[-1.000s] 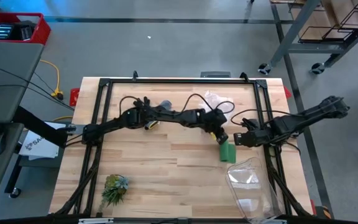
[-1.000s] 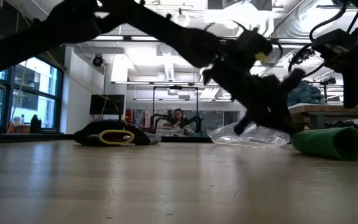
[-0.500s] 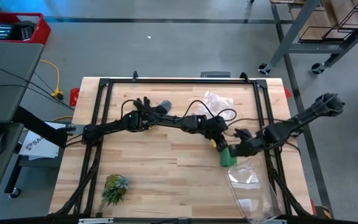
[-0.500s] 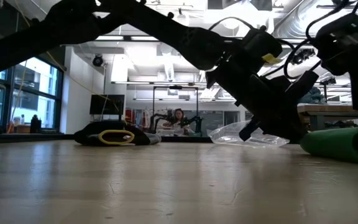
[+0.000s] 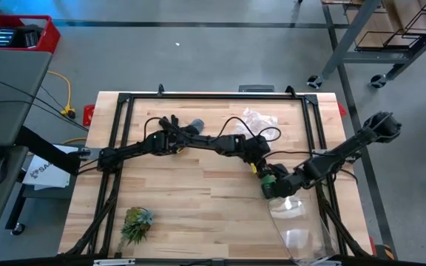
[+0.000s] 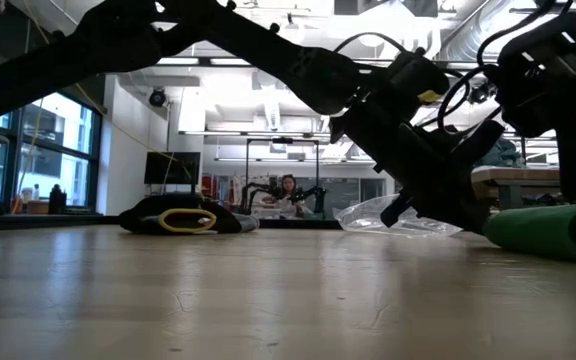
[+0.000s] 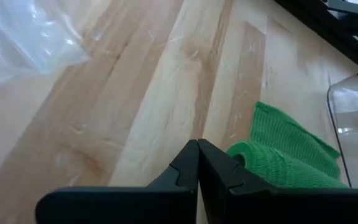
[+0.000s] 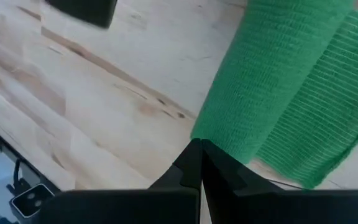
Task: Roll bandage
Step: Roll the green bandage
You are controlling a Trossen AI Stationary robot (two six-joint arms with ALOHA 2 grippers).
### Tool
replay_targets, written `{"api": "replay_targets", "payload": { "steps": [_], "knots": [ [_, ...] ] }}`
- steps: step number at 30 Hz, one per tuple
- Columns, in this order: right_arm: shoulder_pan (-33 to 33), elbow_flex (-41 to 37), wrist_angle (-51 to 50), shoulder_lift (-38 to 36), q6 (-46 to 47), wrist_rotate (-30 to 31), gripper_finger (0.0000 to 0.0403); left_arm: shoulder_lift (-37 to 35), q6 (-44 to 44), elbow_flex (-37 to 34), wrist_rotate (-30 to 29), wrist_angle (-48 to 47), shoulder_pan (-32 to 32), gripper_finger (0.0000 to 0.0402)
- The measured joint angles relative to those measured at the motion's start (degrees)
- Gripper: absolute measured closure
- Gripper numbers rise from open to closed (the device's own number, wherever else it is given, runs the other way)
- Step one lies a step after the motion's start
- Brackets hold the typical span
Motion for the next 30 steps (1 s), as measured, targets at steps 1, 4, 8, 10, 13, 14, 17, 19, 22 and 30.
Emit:
{"api": "replay_targets", "payload": {
  "steps": [1, 4, 8, 10, 13, 14, 17, 19, 22, 30],
  "knots": [
    [-0.09, 0.0, 0.01, 0.0, -0.32, -0.34, 0.0403, 0.0, 0.0, 0.0, 0.01, -0.01, 0.06, 0.0401],
    [-0.4, 0.0, -0.25, 0.0, -0.48, -1.12, 0.0403, 0.0, 0.02, 0.0, 0.04, 0.0, 0.23, 0.0401],
    [-1.23, 0.0, -2.07, 0.02, 0.17, -1.14, 0.0403, -0.31, 0.34, -0.02, 1.3, -0.24, 0.51, 0.0401],
    [-1.78, 0.03, -4.26, -0.02, 1.12, -0.94, 0.0403, -0.48, 1.69, -0.02, 1.98, -0.1, 0.59, 0.0401],
    [-2.97, 0.11, -5.13, -0.02, 0.4, -1.01, 0.0403, -0.93, 3.2, -0.04, 2.79, -0.67, 0.66, 0.0401],
    [-3.47, 0.11, -5.11, 0.0, -0.36, -1.54, 0.0403, -1.03, 3.48, -0.04, 2.76, -0.62, 0.66, 0.0401],
    [-4.32, 0.11, -5.15, 0.0, -1.59, -1.23, 0.0403, -1.25, 3.61, -0.04, 2.8, -0.92, 0.66, 0.0401],
    [-4.94, 0.11, -5.2, 0.0, -2.25, 0.07, 0.0403, -1.27, 4.36, -0.04, 3.11, -1.32, 0.66, 0.0401],
    [-5.89, 0.11, -5.38, 0.0, -3.1, 2.24, 0.0403, -1.5, 6.1, -0.04, 6.12, -2.76, 0.8, 0.0402],
    [-8.92, -0.02, -5.17, 0.07, -6.93, 4.64, 0.0403, -2.95, 12.07, -0.04, 9.49, -10.07, 1.62, 0.0401]
  ]
}}
